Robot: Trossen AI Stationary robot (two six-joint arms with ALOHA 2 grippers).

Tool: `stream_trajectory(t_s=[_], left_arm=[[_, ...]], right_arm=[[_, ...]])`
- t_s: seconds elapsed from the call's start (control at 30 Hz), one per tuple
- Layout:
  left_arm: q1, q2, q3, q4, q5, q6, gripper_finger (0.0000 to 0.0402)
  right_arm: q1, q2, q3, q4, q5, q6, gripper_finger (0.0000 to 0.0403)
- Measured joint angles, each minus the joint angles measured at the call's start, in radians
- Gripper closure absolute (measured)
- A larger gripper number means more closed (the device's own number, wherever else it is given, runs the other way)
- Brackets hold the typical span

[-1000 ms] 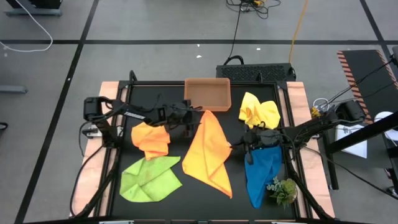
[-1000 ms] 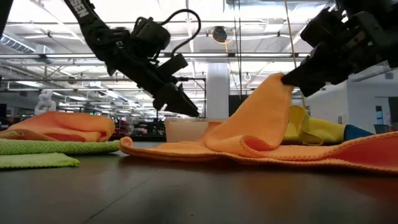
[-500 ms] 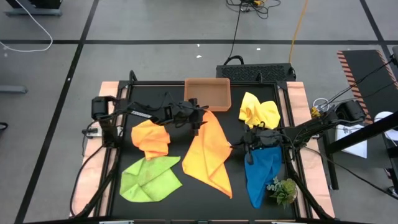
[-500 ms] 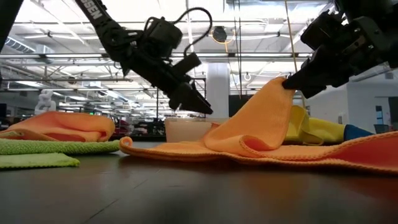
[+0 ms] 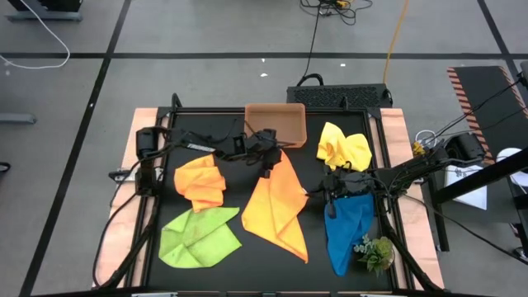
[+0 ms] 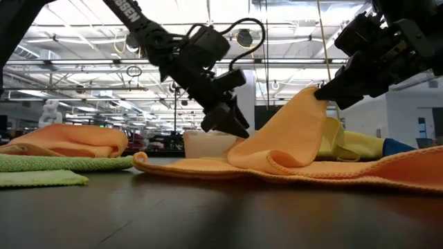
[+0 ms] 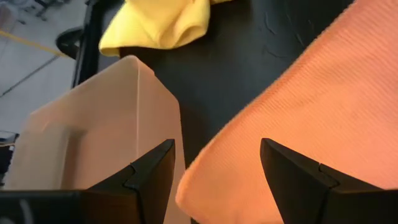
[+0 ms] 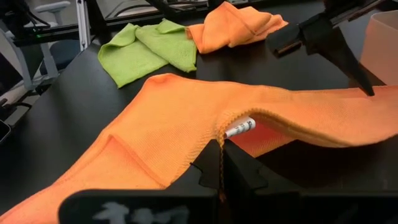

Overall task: Fold microfiber towels
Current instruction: Fold the right orange microfiber towel

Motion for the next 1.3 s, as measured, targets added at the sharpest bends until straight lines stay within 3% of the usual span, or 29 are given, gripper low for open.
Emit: stream_trajectory(t_s=[0.2,0.43,0.93,1.1,1.3], left_arm=[[0.002,0.007,0.047,-0.101,-0.088,0.002,0.0163],[0.001,0.007,0.048,-0.125,-0.111,0.047,0.0167],[0.020,0.011,0.048,-0.155,-0.104,-0.012,0.0301],[0.020,0.014,0.047,-0.142,-0.104,-0.014,0.0298],[0.020,0.014,0.047,-0.103,-0.104,-0.015,0.0267]], right_arm=[[0.000,0.000,0.000,0.006,0.000,-0.002,0.0403],[0.000,0.000,0.000,0.007,0.000,-0.017,0.0403],[0.000,0.000,0.000,0.008,0.000,-0.021,0.0403],[0.000,0.000,0.000,0.008,0.000,-0.021,0.0403],[0.000,0.000,0.000,0.008,0.000,-0.020,0.0403]])
